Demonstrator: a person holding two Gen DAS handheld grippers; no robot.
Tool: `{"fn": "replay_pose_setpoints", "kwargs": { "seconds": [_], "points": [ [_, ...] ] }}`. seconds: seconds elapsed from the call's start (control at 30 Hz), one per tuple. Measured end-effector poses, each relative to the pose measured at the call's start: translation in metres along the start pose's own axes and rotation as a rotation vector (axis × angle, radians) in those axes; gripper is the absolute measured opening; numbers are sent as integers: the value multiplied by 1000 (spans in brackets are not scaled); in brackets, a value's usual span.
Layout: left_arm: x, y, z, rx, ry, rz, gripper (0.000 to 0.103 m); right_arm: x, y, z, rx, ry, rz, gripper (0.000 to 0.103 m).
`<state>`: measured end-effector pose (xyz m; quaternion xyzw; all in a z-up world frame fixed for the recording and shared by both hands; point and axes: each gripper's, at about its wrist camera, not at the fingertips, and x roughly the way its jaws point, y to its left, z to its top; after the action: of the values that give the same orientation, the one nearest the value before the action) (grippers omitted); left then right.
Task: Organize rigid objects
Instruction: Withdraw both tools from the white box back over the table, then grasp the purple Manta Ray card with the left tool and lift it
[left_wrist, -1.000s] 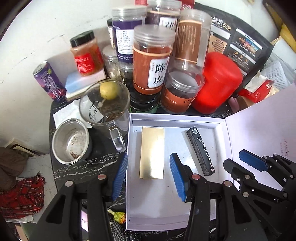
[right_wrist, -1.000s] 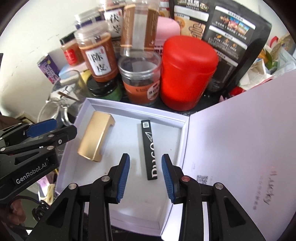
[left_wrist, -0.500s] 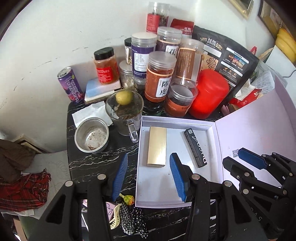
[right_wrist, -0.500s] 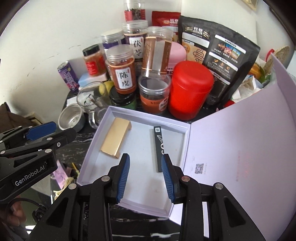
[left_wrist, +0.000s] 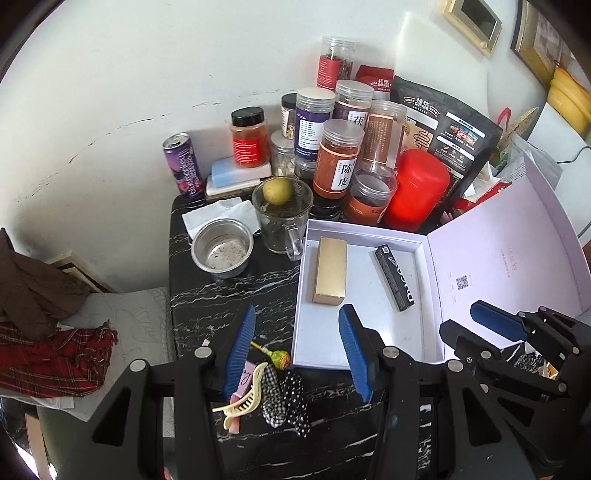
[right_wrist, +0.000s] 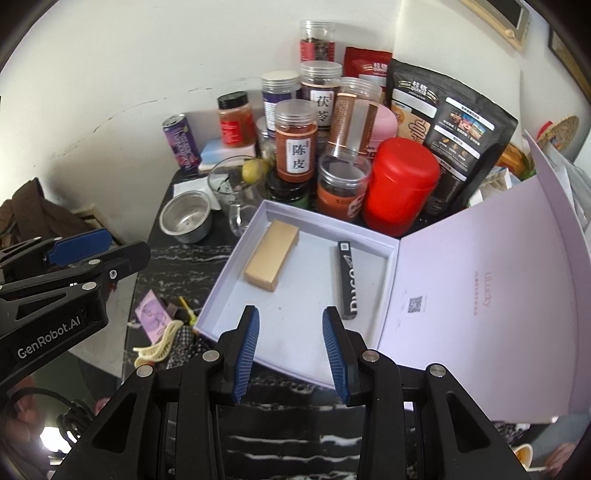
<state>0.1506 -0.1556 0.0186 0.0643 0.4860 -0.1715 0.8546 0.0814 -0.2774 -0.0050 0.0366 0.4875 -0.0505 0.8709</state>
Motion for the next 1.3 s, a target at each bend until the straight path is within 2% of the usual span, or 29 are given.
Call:
{"fn": "replay_pose_setpoints", "kwargs": {
  "seconds": [0.23,0.43,0.5,0.6,0.63,0.7,0.73,1.03,1.3],
  "points": [
    [-24,11,-26,-20,-19,15,47,-18,22,-20,-48,-19,17,36],
    [-35,28,-52,-54,-9,30,47,-25,40,-41,-81,-24,43,44],
    [-37,34,-60,-71,-3,38,47,-25,46,-48,-90,-18,55,51],
    [-37,44,-72,-95,9,52,47,-24,54,-56,-109,-12,72,52],
    [-37,48,-76,-105,15,57,49,-24,57,-58,-116,-11,77,53],
    [-35,56,-83,-126,29,64,72,-22,63,-62,-132,-5,88,57],
    [-34,60,-86,-135,32,63,90,-21,66,-64,-139,-4,93,57],
    [-27,89,-108,-203,55,70,92,-6,88,-76,-190,19,152,58],
    [-12,104,-114,-213,76,65,92,20,100,-79,-208,67,193,58]
  ]
}}
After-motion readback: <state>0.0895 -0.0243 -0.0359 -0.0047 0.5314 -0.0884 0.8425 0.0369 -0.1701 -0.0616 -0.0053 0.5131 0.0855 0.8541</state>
